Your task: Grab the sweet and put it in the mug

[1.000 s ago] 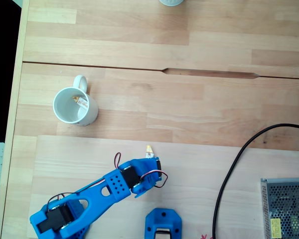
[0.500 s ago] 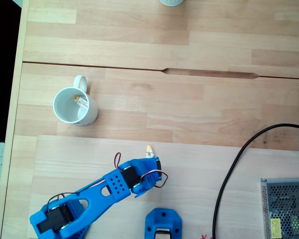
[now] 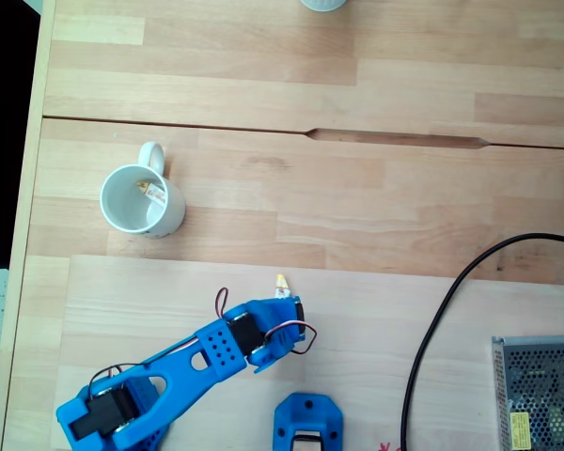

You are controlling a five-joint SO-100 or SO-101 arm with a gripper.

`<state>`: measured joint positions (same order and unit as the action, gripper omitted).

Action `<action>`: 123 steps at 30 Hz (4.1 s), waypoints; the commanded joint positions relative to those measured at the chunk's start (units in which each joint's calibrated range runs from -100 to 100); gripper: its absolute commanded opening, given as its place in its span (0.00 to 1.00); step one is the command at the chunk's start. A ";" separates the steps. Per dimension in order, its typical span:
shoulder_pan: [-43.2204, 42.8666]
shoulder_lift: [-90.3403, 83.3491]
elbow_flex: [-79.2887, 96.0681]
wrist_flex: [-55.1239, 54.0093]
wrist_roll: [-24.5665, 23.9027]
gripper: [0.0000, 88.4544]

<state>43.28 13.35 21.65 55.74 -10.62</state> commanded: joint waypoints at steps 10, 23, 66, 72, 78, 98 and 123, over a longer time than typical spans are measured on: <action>-1.88 -0.61 -3.72 -0.33 0.15 0.04; -4.21 -0.44 -3.45 -0.58 -0.05 0.29; -4.14 0.68 -2.38 9.26 0.24 0.36; -4.06 3.52 -5.59 9.26 0.63 0.36; -2.25 7.82 -13.71 9.26 3.57 0.36; -2.25 9.80 -14.87 19.10 6.50 0.36; -11.11 10.23 -13.80 16.20 6.20 0.36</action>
<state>33.53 24.16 9.19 71.68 -4.27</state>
